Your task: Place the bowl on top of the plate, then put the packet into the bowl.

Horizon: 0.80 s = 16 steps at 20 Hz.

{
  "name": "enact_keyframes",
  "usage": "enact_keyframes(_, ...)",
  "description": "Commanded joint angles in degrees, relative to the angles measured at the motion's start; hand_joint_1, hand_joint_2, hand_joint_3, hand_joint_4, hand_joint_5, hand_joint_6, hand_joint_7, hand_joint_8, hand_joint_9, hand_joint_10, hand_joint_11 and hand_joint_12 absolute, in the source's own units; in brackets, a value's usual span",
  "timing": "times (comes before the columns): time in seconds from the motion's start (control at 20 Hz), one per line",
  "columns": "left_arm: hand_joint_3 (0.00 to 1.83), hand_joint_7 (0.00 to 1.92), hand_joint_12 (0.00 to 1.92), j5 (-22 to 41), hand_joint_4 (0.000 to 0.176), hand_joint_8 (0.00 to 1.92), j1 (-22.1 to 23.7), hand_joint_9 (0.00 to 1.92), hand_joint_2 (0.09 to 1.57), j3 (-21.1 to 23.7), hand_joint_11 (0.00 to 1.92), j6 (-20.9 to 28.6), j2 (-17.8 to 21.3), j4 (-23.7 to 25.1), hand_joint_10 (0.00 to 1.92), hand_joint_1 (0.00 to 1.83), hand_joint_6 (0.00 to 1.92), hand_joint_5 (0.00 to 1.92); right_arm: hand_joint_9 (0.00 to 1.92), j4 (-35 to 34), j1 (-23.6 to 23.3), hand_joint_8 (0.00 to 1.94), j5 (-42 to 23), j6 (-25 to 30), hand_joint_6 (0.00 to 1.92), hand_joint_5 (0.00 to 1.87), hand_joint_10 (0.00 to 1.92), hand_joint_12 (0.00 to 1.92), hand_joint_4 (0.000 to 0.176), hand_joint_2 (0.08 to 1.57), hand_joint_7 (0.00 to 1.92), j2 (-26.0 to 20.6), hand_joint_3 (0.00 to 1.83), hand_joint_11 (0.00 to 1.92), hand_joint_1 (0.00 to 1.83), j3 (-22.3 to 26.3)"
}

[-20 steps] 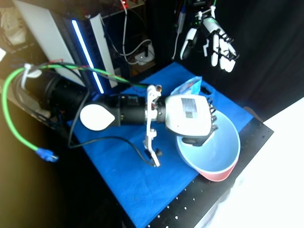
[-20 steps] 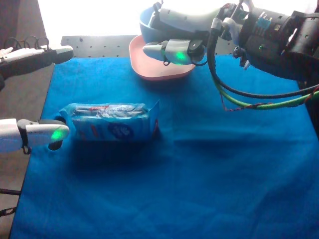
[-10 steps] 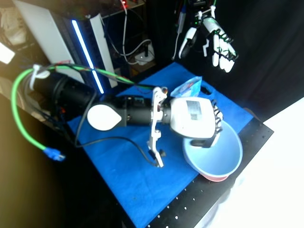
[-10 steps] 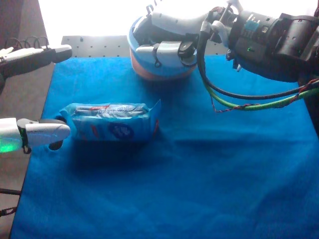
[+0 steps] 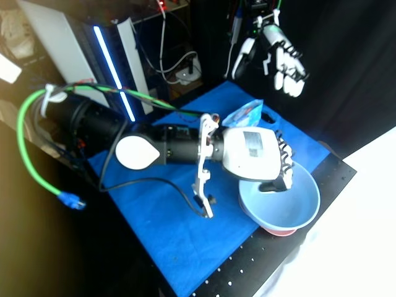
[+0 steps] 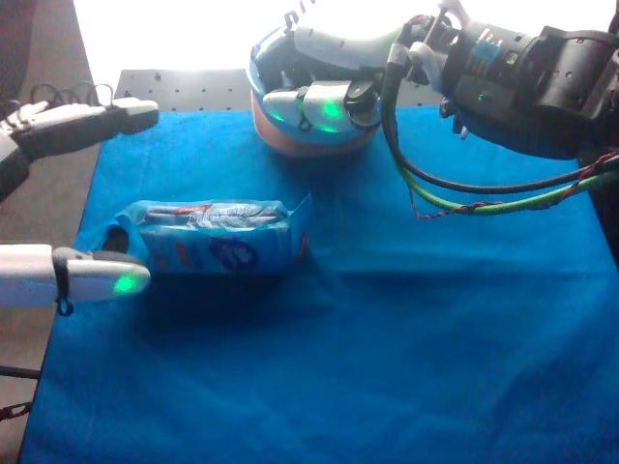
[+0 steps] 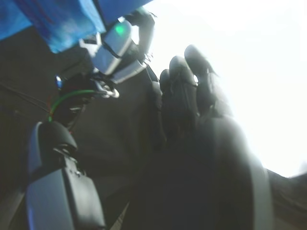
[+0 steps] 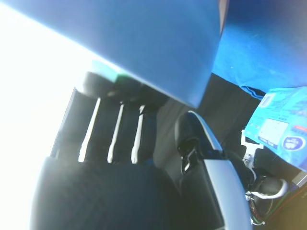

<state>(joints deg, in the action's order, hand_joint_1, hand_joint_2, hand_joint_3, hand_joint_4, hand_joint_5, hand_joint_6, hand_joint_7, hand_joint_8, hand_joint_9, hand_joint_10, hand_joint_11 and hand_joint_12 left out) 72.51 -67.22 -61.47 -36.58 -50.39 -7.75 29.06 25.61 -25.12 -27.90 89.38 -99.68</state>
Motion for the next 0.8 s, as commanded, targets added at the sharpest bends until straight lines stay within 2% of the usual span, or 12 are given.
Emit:
enact_keyframes(0.0, 0.00, 0.33, 0.79, 5.0, 0.100, 0.00, 1.0, 0.28, 0.78, -0.4, 0.00, 0.3, -0.6, -0.6, 0.00, 0.83, 0.00, 0.37, 0.72, -1.6, -1.0, 0.55, -5.5, 0.0, 0.07, 0.58, 1.11, 1.58, 0.000, 1.39, 0.74, -0.1, 0.00, 0.63, 0.00, -0.2)
enact_keyframes(0.15, 0.00, 0.29, 0.52, 2.6, 0.112, 0.00, 2.1, 0.24, 0.75, -1.3, 0.00, 0.6, -1.4, 0.6, 0.00, 0.85, 0.00, 0.36, 0.51, -2.0, -1.0, 0.12, -5.5, 0.1, 0.00, 0.38, 0.61, 1.20, 0.000, 1.32, 0.54, -1.0, 0.00, 0.35, 0.00, -0.2)
enact_keyframes(0.2, 0.00, 0.30, 0.52, 2.0, 0.103, 0.00, 2.3, 0.25, 0.73, -1.5, 0.00, 0.8, -1.6, 0.8, 0.00, 0.87, 0.00, 0.37, 0.50, -2.3, -1.2, 0.04, -5.5, 0.1, 0.00, 0.33, 0.46, 1.20, 0.009, 1.31, 0.51, -1.2, 0.00, 0.25, 0.00, -0.2)
enact_keyframes(0.3, 0.01, 0.30, 0.44, -0.1, 0.121, 0.00, 3.1, 0.26, 0.77, -2.4, 0.00, 1.2, -2.6, 1.2, 0.00, 0.83, 0.00, 0.38, 0.52, -2.3, -2.0, 0.00, -5.5, 0.1, 0.00, 0.26, 0.07, 1.15, 0.027, 1.32, 0.40, -2.0, 0.00, 0.10, 0.00, -0.1)
enact_keyframes(0.35, 0.02, 0.28, 0.44, -0.9, 0.142, 0.00, 3.5, 0.24, 0.78, -2.9, 0.00, 1.6, -3.0, 1.4, 0.00, 0.85, 0.00, 0.36, 0.51, -2.3, -2.1, 0.00, -5.5, 0.1, 0.00, 0.26, 0.05, 1.16, 0.032, 1.31, 0.40, -2.4, 0.00, 0.09, 0.00, 0.1)
enact_keyframes(0.4, 0.02, 0.28, 0.44, -1.8, 0.142, 0.00, 4.0, 0.24, 0.78, -3.3, 0.00, 2.0, -3.4, 1.7, 0.00, 0.85, 0.00, 0.36, 0.51, -2.3, -2.1, 0.00, -5.5, 0.1, 0.00, 0.26, 0.05, 1.16, 0.032, 1.31, 0.40, -3.0, 0.00, 0.09, 0.00, 0.4)
enact_keyframes(0.45, 0.01, 0.27, 0.43, -2.4, 0.162, 0.00, 4.3, 0.23, 0.79, -3.6, 0.00, 2.0, -3.7, 1.8, 0.00, 0.84, 0.00, 0.35, 0.54, -2.3, -2.1, 0.01, -5.6, 0.1, 0.01, 0.28, 0.05, 1.16, 0.042, 1.32, 0.43, -3.6, 0.00, 0.10, 0.00, 0.7)
enact_keyframes(0.5, 0.00, 0.32, 0.51, -2.9, 0.160, 0.01, 4.6, 0.26, 0.80, -3.8, 0.00, 2.0, -4.0, 1.9, 0.01, 0.91, 0.01, 0.39, 0.59, -2.4, -2.1, 0.01, -5.7, 0.1, 0.00, 0.27, 0.07, 1.38, 0.045, 1.33, 0.46, -4.3, 0.00, 0.06, 0.00, 1.2)
enact_keyframes(0.6, 0.00, 0.43, 0.83, -3.7, 0.117, 0.01, 4.8, 0.39, 0.84, -4.2, 0.00, 2.0, -4.6, 1.9, 0.02, 0.93, 0.01, 0.47, 0.49, -2.5, -2.1, 0.00, -6.7, 0.1, 0.00, 0.26, 0.01, 1.14, 0.039, 1.30, 0.40, -5.8, 0.00, 0.03, 0.00, 2.3)
enact_keyframes(0.65, 0.00, 0.43, 0.83, -4.2, 0.117, 0.01, 5.0, 0.39, 0.84, -4.5, 0.00, 2.0, -5.0, 1.9, 0.02, 0.93, 0.01, 0.47, 0.49, -2.6, -2.1, 0.00, -7.8, 0.1, 0.00, 0.26, 0.01, 1.14, 0.039, 1.30, 0.40, -6.7, 0.00, 0.03, 0.00, 3.1)
enact_keyframes(0.7, 0.00, 0.52, 0.97, -5.3, 0.070, 0.01, 5.4, 0.47, 0.85, -4.9, 0.00, 2.0, -5.5, 1.9, 0.02, 0.97, 0.01, 0.55, 0.46, -3.5, -2.1, 0.00, -9.4, 0.1, 0.00, 0.22, 0.00, 0.99, 0.052, 1.31, 0.38, -8.3, 0.00, 0.10, 0.00, 4.4)
enact_keyframes(0.75, 0.00, 0.60, 1.03, -5.7, 0.034, 0.01, 5.6, 0.54, 0.89, -5.1, 0.03, 2.0, -5.7, 1.9, 0.03, 0.96, 0.01, 0.60, 0.36, -4.0, -2.1, 0.00, -10.3, 0.1, 0.00, 0.17, 0.00, 0.88, 0.076, 1.29, 0.28, -9.1, 0.00, 0.05, 0.00, 5.0)
